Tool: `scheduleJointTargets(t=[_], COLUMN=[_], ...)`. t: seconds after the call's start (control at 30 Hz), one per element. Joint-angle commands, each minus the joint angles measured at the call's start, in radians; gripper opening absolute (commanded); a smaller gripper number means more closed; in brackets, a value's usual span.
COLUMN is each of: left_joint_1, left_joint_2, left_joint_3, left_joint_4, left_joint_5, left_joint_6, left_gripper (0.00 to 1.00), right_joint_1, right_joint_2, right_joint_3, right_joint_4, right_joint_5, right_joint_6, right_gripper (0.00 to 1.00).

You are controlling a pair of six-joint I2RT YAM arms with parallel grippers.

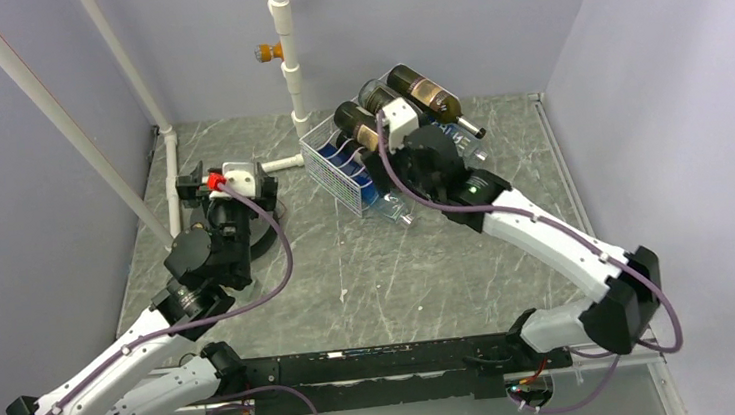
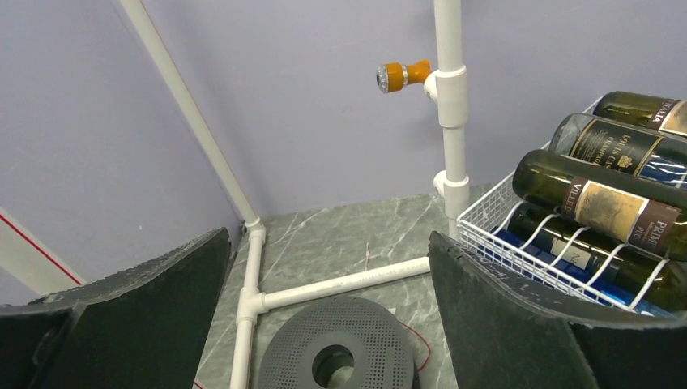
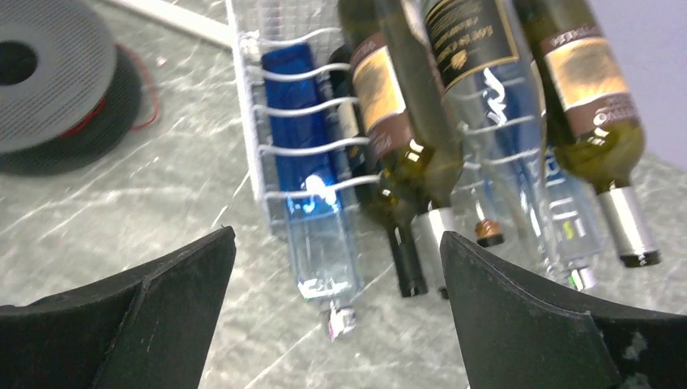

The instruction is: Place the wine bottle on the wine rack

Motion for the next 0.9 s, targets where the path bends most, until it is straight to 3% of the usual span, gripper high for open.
scheduleJointTargets(t=[0.0,0.1,0.3,0.37,0.6,0.87], left_joint_1=[-0.006,-0.006,0.005,0.012,0.105,0.300], left_joint_2=[-0.004,0.005,0.034,0.005,-0.066,0.101], left_joint_3=[0.018,0.083,0.389,0.411,0.330,0.312], left_joint_4=[0.037,-0.048,-0.778,-0.907,-1.022,-1.160], left_joint_5=[0.010,-0.013,-0.097,-0.132,-0.092,0.057], left_joint_6=[0.018,-0.054,-0.529,-0.632,-0.774,-0.918], left_gripper=[0.99,1.00,0.99,1.00,0.99,0.99], right_joint_1=[0.003,0.003,0.001,0.001,0.001,0.001], right_joint_2=[-0.136,-0.210,-0.352,-0.362,-0.331,-0.390], right_joint_3=[-0.113,-0.164,-0.311,-0.332,-0.289,-0.342], right_joint_4=[-0.027,-0.034,0.070,0.091,0.065,0.084], right_joint_5=[-0.136,-0.117,-0.126,-0.167,-0.289,-0.323], right_joint_6=[0.093,0.097,0.106,0.116,0.146,0.159], right_gripper=[1.00,1.00,1.00,1.00,1.00,1.00])
